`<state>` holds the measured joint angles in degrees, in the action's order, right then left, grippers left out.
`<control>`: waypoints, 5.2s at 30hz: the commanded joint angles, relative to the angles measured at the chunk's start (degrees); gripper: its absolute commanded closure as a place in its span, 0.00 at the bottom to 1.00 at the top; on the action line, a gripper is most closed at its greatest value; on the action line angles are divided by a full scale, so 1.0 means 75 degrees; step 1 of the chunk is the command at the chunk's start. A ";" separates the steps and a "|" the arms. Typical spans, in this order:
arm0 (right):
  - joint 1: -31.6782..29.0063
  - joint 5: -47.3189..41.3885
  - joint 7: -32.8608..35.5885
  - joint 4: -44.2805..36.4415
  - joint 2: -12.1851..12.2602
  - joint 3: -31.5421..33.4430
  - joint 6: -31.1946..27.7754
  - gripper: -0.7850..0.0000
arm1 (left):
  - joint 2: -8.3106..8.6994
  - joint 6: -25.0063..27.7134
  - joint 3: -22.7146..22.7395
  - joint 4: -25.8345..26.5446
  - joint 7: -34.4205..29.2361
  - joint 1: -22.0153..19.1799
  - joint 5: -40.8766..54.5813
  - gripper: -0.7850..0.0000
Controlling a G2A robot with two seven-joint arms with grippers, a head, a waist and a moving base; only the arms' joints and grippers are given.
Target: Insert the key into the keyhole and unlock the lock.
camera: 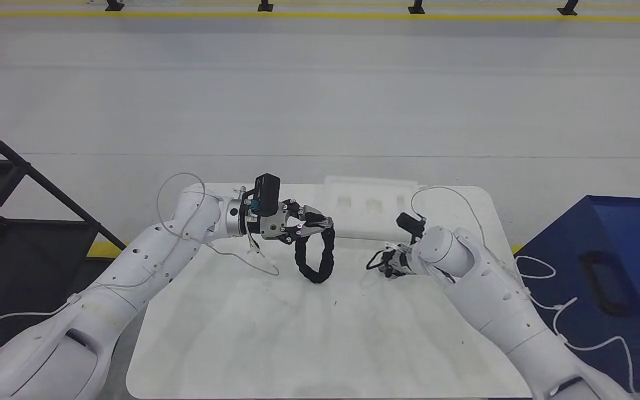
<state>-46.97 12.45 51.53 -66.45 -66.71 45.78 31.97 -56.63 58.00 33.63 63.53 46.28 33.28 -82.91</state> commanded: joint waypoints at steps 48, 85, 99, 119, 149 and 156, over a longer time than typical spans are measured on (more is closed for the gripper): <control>-0.0456 0.1427 0.0655 -0.2198 0.0258 0.0826 0.0009 1.00 | 0.0000 0.0000 0.0000 0.0000 0.0000 0.0000 0.0000 1.00; 0.1165 0.0967 0.0410 0.1080 0.0087 0.1412 -0.1289 1.00 | 0.0000 0.0000 0.0000 0.0000 0.0000 0.0000 0.0000 1.00; 0.1391 0.0809 0.0267 0.1705 -0.0032 0.1364 -0.1468 1.00 | 0.0000 0.0000 0.0000 0.0000 0.0000 0.0000 0.0000 1.00; 0.1136 0.0947 0.0229 0.1221 -0.0007 0.1501 -0.1368 1.00 | 0.0000 0.0000 0.0000 0.0000 0.0000 0.0000 0.0000 1.00; 0.1673 0.0791 0.0054 0.2563 -0.0412 0.0952 -0.1475 1.00 | 0.0000 0.0000 0.0000 0.0000 0.0000 0.0000 0.0000 1.00; 0.1841 0.0825 0.0185 0.2880 -0.0510 0.0812 -0.1625 1.00 | 0.0000 0.0000 0.0000 0.0000 0.0000 0.0000 0.0000 1.00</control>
<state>-33.33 18.47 52.63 -45.10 -70.49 51.99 19.97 -56.63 58.00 33.63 63.53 46.28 33.28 -82.91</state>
